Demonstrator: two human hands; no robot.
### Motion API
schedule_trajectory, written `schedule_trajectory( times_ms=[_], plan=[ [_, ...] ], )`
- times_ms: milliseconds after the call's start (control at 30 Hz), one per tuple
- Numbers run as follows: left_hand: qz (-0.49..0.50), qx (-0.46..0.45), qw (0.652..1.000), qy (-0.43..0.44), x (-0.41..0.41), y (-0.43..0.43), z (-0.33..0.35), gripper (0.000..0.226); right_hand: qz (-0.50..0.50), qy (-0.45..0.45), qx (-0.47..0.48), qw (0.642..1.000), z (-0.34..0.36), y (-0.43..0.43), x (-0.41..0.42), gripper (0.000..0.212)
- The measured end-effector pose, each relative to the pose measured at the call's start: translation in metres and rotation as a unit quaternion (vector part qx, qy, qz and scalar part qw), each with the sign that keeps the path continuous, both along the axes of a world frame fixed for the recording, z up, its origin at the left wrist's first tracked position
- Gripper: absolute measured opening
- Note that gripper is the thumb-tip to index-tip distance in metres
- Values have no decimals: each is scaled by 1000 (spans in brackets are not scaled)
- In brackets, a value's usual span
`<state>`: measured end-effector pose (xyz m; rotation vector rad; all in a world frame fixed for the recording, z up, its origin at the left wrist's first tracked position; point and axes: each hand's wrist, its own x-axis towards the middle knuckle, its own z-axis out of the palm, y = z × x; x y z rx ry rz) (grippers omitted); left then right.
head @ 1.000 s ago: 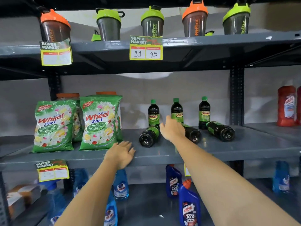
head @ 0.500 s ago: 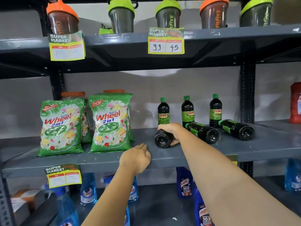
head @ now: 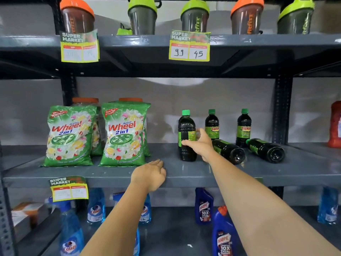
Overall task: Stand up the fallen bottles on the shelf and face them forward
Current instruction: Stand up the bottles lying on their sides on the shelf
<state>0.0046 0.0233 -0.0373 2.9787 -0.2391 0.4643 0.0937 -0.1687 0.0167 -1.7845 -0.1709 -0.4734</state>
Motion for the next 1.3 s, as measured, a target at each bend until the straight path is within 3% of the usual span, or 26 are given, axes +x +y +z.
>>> schedule_trajectory(
  times_ms=[167, 433, 733, 933, 1133, 1300],
  plan=[
    [8, -3, 1000, 18, -3, -3, 4, 49, 41, -3, 15, 999, -8, -3, 1, 65],
    [26, 0, 996, 89, 1, -9, 17, 52, 93, 67, -16, 993, -6, -9, 3, 65],
    [29, 0, 997, 65, -6, -11, 10, 52, 19, 21, -96, 995, -16, -8, 2, 78],
    [32, 9, 999, 36, -6, -11, 7, 51, 99, 76, -41, 991, -16, -16, 5, 66],
    [39, -3, 999, 17, -7, -12, 4, 49, 16, 31, -101, 994, -23, -15, 2, 80],
    [38, -2, 999, 6, -7, -12, 4, 49, 103, 93, -17, 990, -25, -17, 10, 74]
  ],
)
